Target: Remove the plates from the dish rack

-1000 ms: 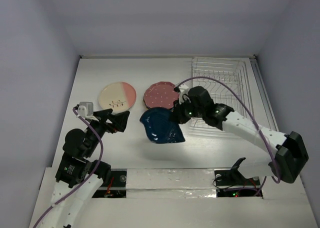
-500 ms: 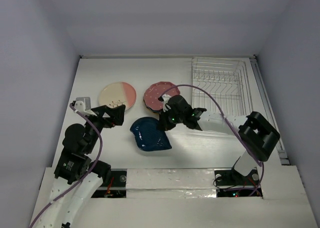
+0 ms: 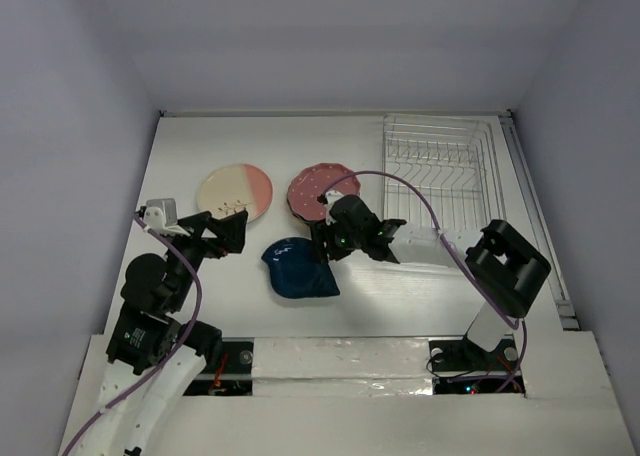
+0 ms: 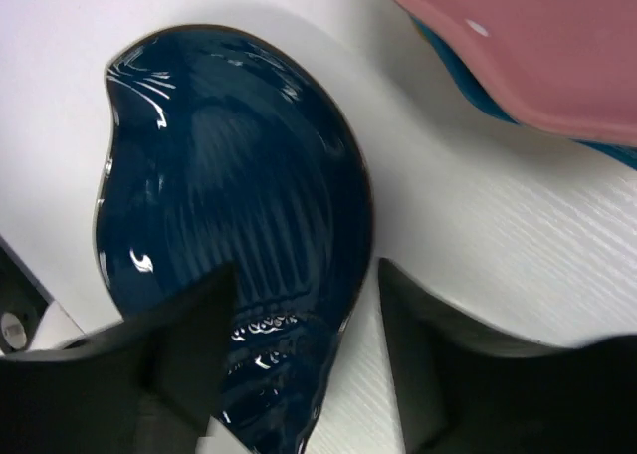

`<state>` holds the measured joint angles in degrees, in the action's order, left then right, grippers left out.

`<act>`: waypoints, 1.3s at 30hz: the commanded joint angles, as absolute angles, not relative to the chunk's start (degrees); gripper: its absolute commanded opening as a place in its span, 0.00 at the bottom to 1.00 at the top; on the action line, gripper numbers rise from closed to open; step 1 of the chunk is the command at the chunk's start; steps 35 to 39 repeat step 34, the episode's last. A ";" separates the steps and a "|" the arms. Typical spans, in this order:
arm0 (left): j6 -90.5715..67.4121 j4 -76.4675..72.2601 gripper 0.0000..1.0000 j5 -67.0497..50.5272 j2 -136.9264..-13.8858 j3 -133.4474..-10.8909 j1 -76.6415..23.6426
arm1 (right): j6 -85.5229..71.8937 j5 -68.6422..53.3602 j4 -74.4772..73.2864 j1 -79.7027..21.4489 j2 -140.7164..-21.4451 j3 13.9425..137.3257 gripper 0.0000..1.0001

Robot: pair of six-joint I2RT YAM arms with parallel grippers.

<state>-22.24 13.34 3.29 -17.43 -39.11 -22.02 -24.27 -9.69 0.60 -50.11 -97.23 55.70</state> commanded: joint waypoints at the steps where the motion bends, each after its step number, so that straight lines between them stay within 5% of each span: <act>1: -21.44 11.42 0.99 3.34 -16.35 -38.93 -21.80 | -24.52 -6.25 3.43 -50.80 -95.81 55.55 0.68; 8: -21.27 11.51 0.99 3.52 -15.21 -38.94 -21.80 | -23.91 -3.26 -2.19 -51.33 -91.34 57.30 0.87; 15: -21.01 11.16 0.99 3.34 -15.03 -39.29 -21.80 | -21.98 7.01 -8.07 -51.33 -72.74 58.18 0.83; 17: -21.09 10.90 0.99 2.82 -14.59 -39.64 -21.80 | -21.27 14.19 -9.14 -51.33 -66.91 59.06 0.51; 19: -21.01 10.29 0.99 2.37 -13.80 -40.16 -21.80 | -21.09 22.62 -10.89 -51.33 -57.86 59.85 0.00; 25: -18.55 10.19 0.99 1.23 -15.11 -44.73 -21.80 | -18.20 36.02 -3.53 -51.33 -35.10 53.80 0.00; 27: -18.54 9.93 0.99 1.23 -15.73 -46.31 -21.80 | -17.67 38.84 -0.72 -51.33 -28.58 50.12 0.10; 30: -19.16 8.79 0.99 0.62 -16.61 -46.93 -21.80 | -17.67 40.08 -0.62 -51.33 -25.31 47.03 0.38; 34: -19.95 8.70 0.99 0.79 -18.10 -47.72 -21.80 | -19.60 42.71 -3.95 -51.33 -27.68 47.63 0.53; 39: -19.95 8.70 0.99 0.79 -18.10 -47.72 -21.80 | -19.60 42.71 -3.95 -51.33 -27.68 47.63 0.53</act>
